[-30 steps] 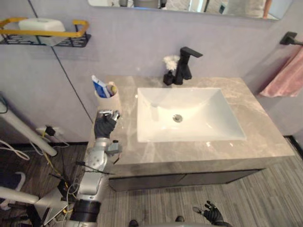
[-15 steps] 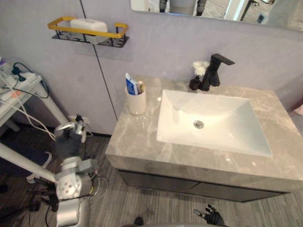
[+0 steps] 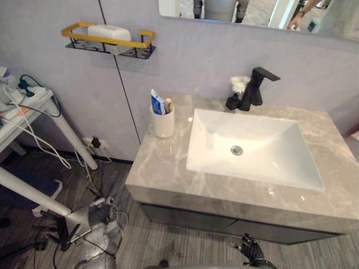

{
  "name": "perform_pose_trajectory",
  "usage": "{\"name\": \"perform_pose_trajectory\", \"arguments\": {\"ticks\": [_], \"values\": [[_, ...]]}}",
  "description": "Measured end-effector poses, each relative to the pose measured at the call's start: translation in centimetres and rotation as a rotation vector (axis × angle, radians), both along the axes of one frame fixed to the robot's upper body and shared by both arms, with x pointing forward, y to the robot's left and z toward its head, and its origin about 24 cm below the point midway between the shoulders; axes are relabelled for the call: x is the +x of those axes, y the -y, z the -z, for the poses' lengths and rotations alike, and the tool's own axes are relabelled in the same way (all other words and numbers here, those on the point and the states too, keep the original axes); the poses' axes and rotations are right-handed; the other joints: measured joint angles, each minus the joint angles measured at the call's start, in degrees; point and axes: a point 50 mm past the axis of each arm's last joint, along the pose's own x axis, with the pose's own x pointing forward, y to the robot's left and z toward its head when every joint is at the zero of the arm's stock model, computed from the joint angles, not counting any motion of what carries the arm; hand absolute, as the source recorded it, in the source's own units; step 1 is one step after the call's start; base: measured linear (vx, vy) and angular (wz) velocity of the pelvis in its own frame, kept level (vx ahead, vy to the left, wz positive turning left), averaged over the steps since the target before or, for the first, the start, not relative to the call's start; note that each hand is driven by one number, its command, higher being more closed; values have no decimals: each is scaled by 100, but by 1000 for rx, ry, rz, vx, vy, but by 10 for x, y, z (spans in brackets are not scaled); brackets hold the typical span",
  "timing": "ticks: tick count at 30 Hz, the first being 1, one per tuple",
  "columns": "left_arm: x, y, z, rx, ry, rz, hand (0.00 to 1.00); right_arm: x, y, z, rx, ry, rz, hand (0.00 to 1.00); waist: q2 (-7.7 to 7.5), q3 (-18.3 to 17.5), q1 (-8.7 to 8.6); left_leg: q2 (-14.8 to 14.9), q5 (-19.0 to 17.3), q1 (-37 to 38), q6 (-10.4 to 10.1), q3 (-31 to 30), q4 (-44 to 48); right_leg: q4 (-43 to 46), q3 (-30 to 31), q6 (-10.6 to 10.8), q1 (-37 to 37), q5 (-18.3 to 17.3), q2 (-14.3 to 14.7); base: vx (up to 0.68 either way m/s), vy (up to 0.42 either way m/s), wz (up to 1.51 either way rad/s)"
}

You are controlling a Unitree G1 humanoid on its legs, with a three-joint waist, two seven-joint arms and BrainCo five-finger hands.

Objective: Organize washtable

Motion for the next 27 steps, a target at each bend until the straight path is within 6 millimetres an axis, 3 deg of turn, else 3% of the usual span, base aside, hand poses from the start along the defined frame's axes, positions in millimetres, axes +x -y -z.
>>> {"name": "perform_pose_trajectory", "arguments": {"ticks": [1, 2, 4, 12, 18, 27], "values": [[-6, 4, 11, -30, -51, -1, 100, 0, 0, 0, 0, 0, 1, 0, 0, -25, 2, 3, -1, 2, -2, 17, -1, -1, 0, 1, -5, 0, 1, -27, -7, -9], [-13, 9, 22, -60, -101, 2, 0, 0, 0, 0, 2, 0, 4, 0, 6, -71, 1, 8, -3, 1, -5, 38, -8, -2, 3, 1, -16, 0, 3, -25, -8, -11], [-32, 22, 44, -109, -231, 25, 0, 0, -2, 0, 9, 0, 15, 0, 20, -114, -3, 22, -14, 26, -21, 85, -23, -11, 13, 4, -13, -2, 13, -21, -11, -9], [-56, 42, 68, -138, -410, 114, 0, -10, -1, 6, 5, -47, 79, 0, 36, -123, -1, 46, 29, 142, -35, 178, -180, -63, 102, 22, -8, 11, 48, -3, -5, -5], [-56, 49, 72, -123, -457, 182, 0, -18, -5, 12, 14, -89, 84, 0, 38, -119, -13, 6, 31, 219, -35, 218, -223, -138, 163, 57, 7, 36, 54, 41, 2, -6], [-56, 51, 76, -100, -498, 231, 0, -13, -9, 14, 27, -96, 72, 0, 47, -64, -24, -35, 30, 308, -35, 225, -223, -153, 181, 94, 83, 60, 31, -22, -5, -1]]}}
